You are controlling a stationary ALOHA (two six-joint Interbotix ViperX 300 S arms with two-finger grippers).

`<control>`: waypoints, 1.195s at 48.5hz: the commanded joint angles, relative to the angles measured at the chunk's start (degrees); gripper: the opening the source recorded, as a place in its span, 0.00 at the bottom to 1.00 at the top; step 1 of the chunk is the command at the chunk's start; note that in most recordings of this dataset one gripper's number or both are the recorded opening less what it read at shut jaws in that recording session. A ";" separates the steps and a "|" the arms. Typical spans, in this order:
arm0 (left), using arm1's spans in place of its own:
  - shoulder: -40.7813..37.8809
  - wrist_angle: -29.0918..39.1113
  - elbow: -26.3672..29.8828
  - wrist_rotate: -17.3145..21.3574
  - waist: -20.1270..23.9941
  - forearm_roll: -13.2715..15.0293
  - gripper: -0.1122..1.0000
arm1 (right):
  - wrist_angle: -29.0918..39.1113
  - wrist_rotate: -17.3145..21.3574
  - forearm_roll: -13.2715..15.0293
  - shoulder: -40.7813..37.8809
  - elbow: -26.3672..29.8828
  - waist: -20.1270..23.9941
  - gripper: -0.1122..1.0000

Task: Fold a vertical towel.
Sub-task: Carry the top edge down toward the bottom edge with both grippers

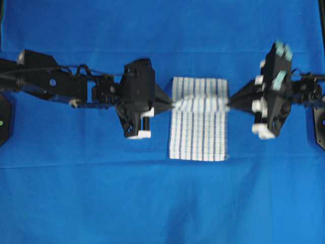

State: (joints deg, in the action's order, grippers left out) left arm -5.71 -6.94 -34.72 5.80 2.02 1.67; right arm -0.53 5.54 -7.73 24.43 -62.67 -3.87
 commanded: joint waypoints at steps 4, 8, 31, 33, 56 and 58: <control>-1.58 -1.41 0.79 -0.53 -2.99 0.00 0.14 | -0.18 2.64 -0.26 -2.55 1.14 3.34 0.17; -2.90 -2.20 0.79 -0.79 -4.31 0.00 0.14 | -0.26 4.31 -0.26 -3.87 1.41 4.83 0.17; -8.70 -6.77 1.41 -2.64 -7.03 0.00 0.14 | -1.41 8.61 -0.35 -11.78 2.55 9.32 0.17; -9.23 -6.86 1.49 -2.64 -6.94 0.00 0.14 | -1.41 8.61 -0.26 -11.78 2.46 9.32 0.17; -10.63 -7.21 2.55 -2.55 -6.24 0.09 0.20 | -2.11 8.61 -0.35 -11.78 2.55 9.32 0.17; -10.55 -7.29 2.46 -2.55 -6.33 0.00 0.26 | -2.11 8.61 -0.35 -11.78 2.72 9.40 0.18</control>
State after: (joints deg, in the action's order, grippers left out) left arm -17.31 -13.71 -33.13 3.25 -4.39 1.67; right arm -2.11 14.06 -7.91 12.30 -61.08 5.19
